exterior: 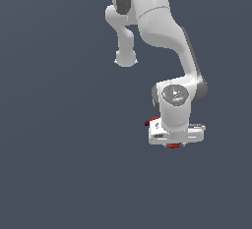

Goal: Pick up the object and move it to a goal position.

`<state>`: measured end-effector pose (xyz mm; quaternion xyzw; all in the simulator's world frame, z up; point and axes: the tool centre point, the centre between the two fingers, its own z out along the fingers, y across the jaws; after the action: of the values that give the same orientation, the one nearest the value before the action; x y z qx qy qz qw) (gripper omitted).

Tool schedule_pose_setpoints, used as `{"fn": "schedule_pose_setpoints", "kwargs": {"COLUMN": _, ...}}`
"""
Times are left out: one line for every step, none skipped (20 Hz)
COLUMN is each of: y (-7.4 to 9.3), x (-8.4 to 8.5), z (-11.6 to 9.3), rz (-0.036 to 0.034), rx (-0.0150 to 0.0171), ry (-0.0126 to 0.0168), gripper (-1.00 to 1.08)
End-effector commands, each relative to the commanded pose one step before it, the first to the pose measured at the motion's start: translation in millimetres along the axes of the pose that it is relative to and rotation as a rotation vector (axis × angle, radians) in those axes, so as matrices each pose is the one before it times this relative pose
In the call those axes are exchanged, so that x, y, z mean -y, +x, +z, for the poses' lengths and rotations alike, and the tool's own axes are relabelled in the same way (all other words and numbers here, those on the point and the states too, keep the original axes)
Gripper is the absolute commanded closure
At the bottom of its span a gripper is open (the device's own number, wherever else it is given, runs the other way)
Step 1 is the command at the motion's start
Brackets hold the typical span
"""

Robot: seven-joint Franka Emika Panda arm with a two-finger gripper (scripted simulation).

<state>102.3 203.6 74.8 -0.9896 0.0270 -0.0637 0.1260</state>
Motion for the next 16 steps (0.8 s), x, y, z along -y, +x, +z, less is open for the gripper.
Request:
{"fn": "schedule_pose_setpoints", "kwargs": {"y": 11.20, "x": 12.39, "z": -2.71, "rz": 0.00010, "rx": -0.00353, "ry": 0.00040, "gripper": 1.08}}
{"fn": "schedule_pose_setpoints", "kwargs": {"y": 3.56, "x": 4.34, "z": -0.21, "rz": 0.00000, "rx": 0.00000, "ry": 0.00000, "gripper": 1.08}}
{"fn": "schedule_pose_setpoints", "kwargs": {"y": 3.46, "x": 4.20, "z": -0.20, "rz": 0.00000, "rx": 0.00000, "ry": 0.00000, "gripper": 1.08}}
{"fn": "schedule_pose_setpoints", "kwargs": {"y": 3.36, "x": 4.07, "z": -0.18, "rz": 0.00000, "rx": 0.00000, "ry": 0.00000, "gripper": 1.08}}
{"fn": "schedule_pose_setpoints", "kwargs": {"y": 3.26, "x": 3.94, "z": -0.17, "rz": 0.00000, "rx": 0.00000, "ry": 0.00000, "gripper": 1.08}}
{"fn": "schedule_pose_setpoints", "kwargs": {"y": 3.23, "x": 3.61, "z": -0.09, "rz": 0.00032, "rx": 0.00030, "ry": 0.00053, "gripper": 1.08}}
{"fn": "schedule_pose_setpoints", "kwargs": {"y": 3.06, "x": 3.68, "z": -0.15, "rz": 0.00000, "rx": 0.00000, "ry": 0.00000, "gripper": 1.08}}
{"fn": "schedule_pose_setpoints", "kwargs": {"y": 2.97, "x": 3.55, "z": -0.14, "rz": 0.00000, "rx": 0.00000, "ry": 0.00000, "gripper": 1.08}}
{"fn": "schedule_pose_setpoints", "kwargs": {"y": 2.87, "x": 3.42, "z": -0.13, "rz": 0.00000, "rx": 0.00000, "ry": 0.00000, "gripper": 1.08}}
{"fn": "schedule_pose_setpoints", "kwargs": {"y": 2.83, "x": 3.13, "z": -0.09, "rz": 0.00027, "rx": 0.00027, "ry": 0.00058, "gripper": 1.08}}
{"fn": "schedule_pose_setpoints", "kwargs": {"y": 2.68, "x": 3.17, "z": -0.11, "rz": 0.00000, "rx": 0.00000, "ry": 0.00000, "gripper": 1.08}}
{"fn": "schedule_pose_setpoints", "kwargs": {"y": 2.59, "x": 3.04, "z": -0.10, "rz": 0.00000, "rx": 0.00000, "ry": 0.00000, "gripper": 1.08}}
{"fn": "schedule_pose_setpoints", "kwargs": {"y": 2.49, "x": 2.91, "z": -0.09, "rz": 0.00000, "rx": 0.00000, "ry": 0.00000, "gripper": 1.08}}
{"fn": "schedule_pose_setpoints", "kwargs": {"y": 2.41, "x": 2.61, "z": -0.09, "rz": 0.00023, "rx": 0.00023, "ry": 0.00061, "gripper": 1.08}}
{"fn": "schedule_pose_setpoints", "kwargs": {"y": 2.15, "x": 2.49, "z": -0.06, "rz": 0.00000, "rx": 0.00000, "ry": 0.00000, "gripper": 1.08}}
{"fn": "schedule_pose_setpoints", "kwargs": {"y": 1.96, "x": 2.26, "z": -0.05, "rz": 0.00000, "rx": 0.00000, "ry": 0.00000, "gripper": 1.08}}
